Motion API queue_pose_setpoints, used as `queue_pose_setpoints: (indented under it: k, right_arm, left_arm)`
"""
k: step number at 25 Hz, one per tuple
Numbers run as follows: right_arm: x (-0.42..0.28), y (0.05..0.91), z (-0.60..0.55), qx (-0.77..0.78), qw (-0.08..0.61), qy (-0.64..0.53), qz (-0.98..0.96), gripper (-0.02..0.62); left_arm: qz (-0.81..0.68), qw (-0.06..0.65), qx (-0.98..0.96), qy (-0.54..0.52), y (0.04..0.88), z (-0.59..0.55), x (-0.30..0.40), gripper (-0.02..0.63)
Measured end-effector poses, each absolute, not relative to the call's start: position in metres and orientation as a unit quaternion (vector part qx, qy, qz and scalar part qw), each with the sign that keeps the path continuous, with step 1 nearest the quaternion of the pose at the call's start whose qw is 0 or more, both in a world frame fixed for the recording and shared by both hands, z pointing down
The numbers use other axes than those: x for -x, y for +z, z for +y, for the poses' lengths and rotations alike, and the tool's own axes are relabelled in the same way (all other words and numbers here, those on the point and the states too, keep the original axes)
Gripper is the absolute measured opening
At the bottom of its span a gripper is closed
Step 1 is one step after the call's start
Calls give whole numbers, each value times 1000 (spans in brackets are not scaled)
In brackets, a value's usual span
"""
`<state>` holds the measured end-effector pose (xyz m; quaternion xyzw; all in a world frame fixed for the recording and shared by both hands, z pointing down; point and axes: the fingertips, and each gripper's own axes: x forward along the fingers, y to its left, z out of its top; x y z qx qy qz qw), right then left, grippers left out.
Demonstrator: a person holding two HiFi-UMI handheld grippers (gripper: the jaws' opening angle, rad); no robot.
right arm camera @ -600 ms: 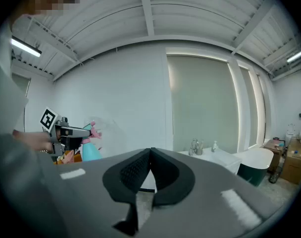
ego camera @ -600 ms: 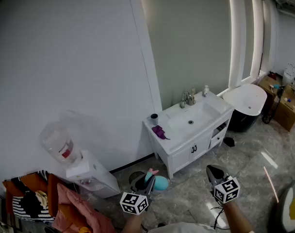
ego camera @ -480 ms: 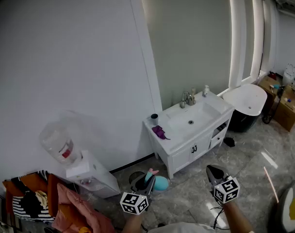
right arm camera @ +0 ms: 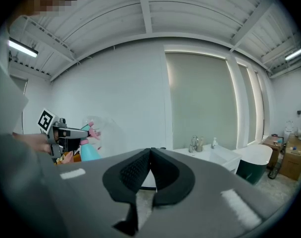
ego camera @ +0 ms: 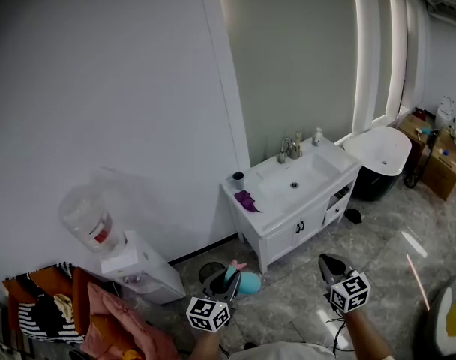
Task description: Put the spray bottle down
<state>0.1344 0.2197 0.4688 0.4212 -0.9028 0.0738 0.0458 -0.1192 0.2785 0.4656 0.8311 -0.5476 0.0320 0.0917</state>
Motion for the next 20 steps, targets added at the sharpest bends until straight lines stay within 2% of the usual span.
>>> queue_pose_setpoints:
  k: [20]
  right_arm:
    - [-53, 485, 249, -448, 62, 77, -888, 11]
  left_arm:
    - [-517, 99, -849, 48, 482, 302, 204, 96]
